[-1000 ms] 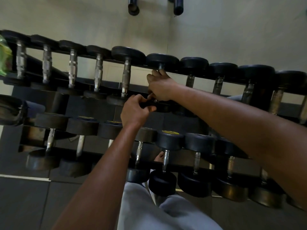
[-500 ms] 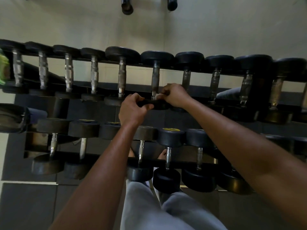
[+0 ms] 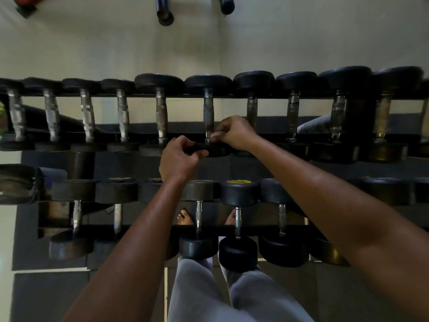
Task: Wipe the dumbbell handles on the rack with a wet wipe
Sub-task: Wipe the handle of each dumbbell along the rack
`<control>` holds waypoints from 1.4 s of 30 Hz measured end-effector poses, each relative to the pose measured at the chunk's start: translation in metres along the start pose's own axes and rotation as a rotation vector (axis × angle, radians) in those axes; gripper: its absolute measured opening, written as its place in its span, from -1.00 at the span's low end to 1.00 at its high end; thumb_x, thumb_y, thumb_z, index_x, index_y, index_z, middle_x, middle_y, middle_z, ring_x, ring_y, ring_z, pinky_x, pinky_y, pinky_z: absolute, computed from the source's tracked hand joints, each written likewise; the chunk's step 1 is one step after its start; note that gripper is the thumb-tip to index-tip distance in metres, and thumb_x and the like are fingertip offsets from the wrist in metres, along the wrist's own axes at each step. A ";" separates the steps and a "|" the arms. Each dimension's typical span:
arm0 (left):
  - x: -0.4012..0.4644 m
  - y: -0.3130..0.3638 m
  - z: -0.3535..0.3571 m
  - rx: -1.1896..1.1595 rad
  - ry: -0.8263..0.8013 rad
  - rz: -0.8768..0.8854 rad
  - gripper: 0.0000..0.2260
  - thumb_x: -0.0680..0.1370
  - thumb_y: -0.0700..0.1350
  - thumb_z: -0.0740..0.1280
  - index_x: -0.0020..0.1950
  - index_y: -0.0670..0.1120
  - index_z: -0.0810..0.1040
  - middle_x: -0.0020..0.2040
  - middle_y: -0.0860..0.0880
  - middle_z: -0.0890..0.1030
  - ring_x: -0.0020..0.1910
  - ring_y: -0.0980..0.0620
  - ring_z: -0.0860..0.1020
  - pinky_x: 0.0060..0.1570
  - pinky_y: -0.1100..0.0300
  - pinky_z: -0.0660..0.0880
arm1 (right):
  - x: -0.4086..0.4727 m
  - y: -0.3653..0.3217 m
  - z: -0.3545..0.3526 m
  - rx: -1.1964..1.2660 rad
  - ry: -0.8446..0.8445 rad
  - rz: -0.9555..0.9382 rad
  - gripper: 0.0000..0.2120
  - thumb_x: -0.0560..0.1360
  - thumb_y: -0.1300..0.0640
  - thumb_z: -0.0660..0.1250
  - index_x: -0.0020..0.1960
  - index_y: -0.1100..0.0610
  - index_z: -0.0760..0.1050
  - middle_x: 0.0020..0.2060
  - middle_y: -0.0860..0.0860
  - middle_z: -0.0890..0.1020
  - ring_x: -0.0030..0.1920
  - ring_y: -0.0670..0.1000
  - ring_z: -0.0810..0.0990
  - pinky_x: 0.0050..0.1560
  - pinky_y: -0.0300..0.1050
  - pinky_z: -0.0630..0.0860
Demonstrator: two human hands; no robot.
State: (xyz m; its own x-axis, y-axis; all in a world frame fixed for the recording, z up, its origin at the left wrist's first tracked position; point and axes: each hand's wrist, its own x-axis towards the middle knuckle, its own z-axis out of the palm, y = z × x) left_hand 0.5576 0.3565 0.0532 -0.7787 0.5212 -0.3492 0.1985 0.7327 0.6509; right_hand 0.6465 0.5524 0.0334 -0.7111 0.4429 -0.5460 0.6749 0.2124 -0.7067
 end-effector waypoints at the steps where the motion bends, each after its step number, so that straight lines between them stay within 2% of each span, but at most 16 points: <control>1: 0.000 0.000 0.000 0.004 0.000 0.005 -0.70 0.46 0.11 0.63 0.08 0.10 0.62 0.09 0.11 0.63 0.03 0.11 0.61 -0.07 0.14 0.54 | 0.000 0.000 0.003 -0.011 0.051 -0.039 -0.90 0.53 -0.03 0.57 -0.01 -0.04 0.70 -0.03 -0.11 0.70 0.04 -0.12 0.65 0.04 -0.14 0.59; 5: 0.001 -0.002 0.000 0.009 -0.011 0.012 -0.69 0.47 0.12 0.63 0.10 0.09 0.60 0.11 0.12 0.62 0.05 0.11 0.60 -0.08 0.17 0.52 | 0.002 -0.006 0.012 -0.094 0.180 -0.209 -0.88 0.53 -0.07 0.56 0.00 -0.07 0.69 -0.02 -0.15 0.63 0.00 -0.17 0.58 -0.02 -0.18 0.56; 10: 0.001 -0.005 0.000 0.008 -0.007 0.021 -0.65 0.45 0.17 0.63 0.11 0.08 0.62 0.10 0.12 0.62 0.03 0.09 0.62 -0.04 0.06 0.62 | 0.002 -0.009 0.010 -0.201 0.043 -0.236 -0.90 0.53 -0.01 0.56 0.03 -0.06 0.73 0.03 -0.17 0.54 0.06 -0.14 0.54 0.08 -0.21 0.51; 13: 0.000 -0.005 0.001 0.000 -0.002 0.027 -0.66 0.45 0.17 0.63 0.09 0.08 0.62 0.09 0.13 0.61 0.03 0.08 0.63 -0.04 0.04 0.63 | 0.000 -0.011 0.004 -0.276 0.004 -0.248 -0.89 0.57 0.09 0.53 0.09 -0.04 0.73 0.03 -0.17 0.58 0.04 -0.16 0.57 0.14 -0.18 0.58; 16: 0.000 -0.006 0.001 -0.011 -0.003 0.036 -0.66 0.45 0.18 0.62 0.10 0.09 0.62 0.10 0.13 0.61 0.04 0.08 0.62 0.00 -0.01 0.65 | -0.002 -0.010 0.002 -0.349 0.029 -0.353 -0.86 0.59 0.13 0.50 0.14 0.05 0.74 0.07 -0.09 0.64 0.05 -0.10 0.63 0.14 -0.13 0.61; 21: -0.001 -0.006 0.002 -0.020 -0.007 0.050 -0.66 0.47 0.15 0.61 0.12 0.08 0.61 0.11 0.13 0.58 0.04 0.10 0.61 0.01 -0.02 0.66 | 0.000 -0.005 0.008 -0.566 0.123 -0.554 -0.83 0.62 0.04 0.45 0.15 0.06 0.73 0.06 -0.06 0.64 0.00 -0.03 0.58 0.01 0.01 0.60; 25: -0.002 -0.005 0.001 -0.033 0.008 0.046 -0.68 0.47 0.15 0.62 0.09 0.07 0.62 0.10 0.15 0.58 0.03 0.12 0.61 -0.01 0.03 0.63 | 0.008 -0.005 0.000 -0.674 0.226 -0.666 -0.79 0.64 -0.06 0.40 0.11 0.03 0.72 0.05 -0.01 0.59 -0.01 -0.04 0.50 -0.10 -0.07 0.51; 27: -0.002 -0.006 0.002 -0.039 0.017 0.046 -0.69 0.46 0.15 0.63 0.07 0.08 0.62 0.09 0.17 0.59 0.03 0.12 0.61 -0.04 0.06 0.61 | 0.019 -0.013 -0.007 -0.657 0.318 -0.654 -0.76 0.66 -0.11 0.37 0.07 0.03 0.72 0.01 -0.03 0.66 -0.04 -0.07 0.55 -0.09 -0.09 0.51; 30: -0.002 -0.008 0.003 -0.038 0.023 0.049 -0.70 0.46 0.15 0.63 0.04 0.09 0.61 0.07 0.17 0.58 0.02 0.14 0.60 -0.08 0.10 0.57 | 0.039 -0.032 -0.017 -0.591 0.443 -0.552 -0.75 0.69 -0.13 0.33 0.15 -0.04 0.73 -0.12 -0.06 0.75 -0.15 -0.02 0.69 -0.09 -0.08 0.57; 33: -0.001 -0.009 0.004 -0.031 0.023 0.054 -0.71 0.47 0.15 0.63 0.03 0.10 0.60 0.06 0.17 0.57 0.01 0.16 0.59 -0.13 0.15 0.51 | 0.048 -0.039 -0.017 -0.551 0.531 -0.499 -0.72 0.69 -0.18 0.30 0.13 -0.07 0.73 -0.25 -0.09 0.72 -0.27 -0.04 0.66 -0.13 -0.08 0.59; 38: -0.001 -0.012 0.006 -0.023 0.041 0.056 -0.71 0.46 0.18 0.62 0.02 0.13 0.59 0.06 0.19 0.57 -0.02 0.19 0.57 -0.14 0.12 0.51 | 0.047 -0.036 -0.002 -0.536 0.590 -0.461 -0.71 0.71 -0.20 0.26 0.21 -0.12 0.70 -0.30 -0.08 0.68 -0.31 -0.05 0.63 -0.19 -0.12 0.56; 40: -0.001 -0.012 0.007 -0.016 0.050 0.057 -0.71 0.46 0.19 0.61 0.02 0.13 0.59 0.05 0.20 0.57 -0.05 0.21 0.56 -0.19 0.15 0.48 | 0.051 -0.041 0.002 -0.584 0.577 -0.446 -0.70 0.72 -0.19 0.24 0.17 -0.11 0.71 -0.29 -0.05 0.68 -0.29 0.00 0.65 -0.19 -0.12 0.51; 42: -0.002 -0.012 0.007 -0.010 0.048 0.061 -0.71 0.47 0.19 0.61 0.03 0.13 0.59 0.05 0.20 0.56 -0.06 0.21 0.55 -0.22 0.17 0.44 | 0.055 -0.050 0.008 -0.654 0.554 -0.416 -0.68 0.73 -0.15 0.23 0.07 -0.05 0.71 -0.30 -0.04 0.66 -0.29 0.03 0.66 -0.18 -0.09 0.55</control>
State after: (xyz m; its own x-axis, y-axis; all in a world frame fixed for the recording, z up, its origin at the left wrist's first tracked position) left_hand 0.5606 0.3498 0.0414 -0.7933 0.5425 -0.2762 0.2405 0.6961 0.6765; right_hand 0.5718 0.5591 0.0346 -0.8379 0.5362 0.1019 0.4847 0.8169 -0.3127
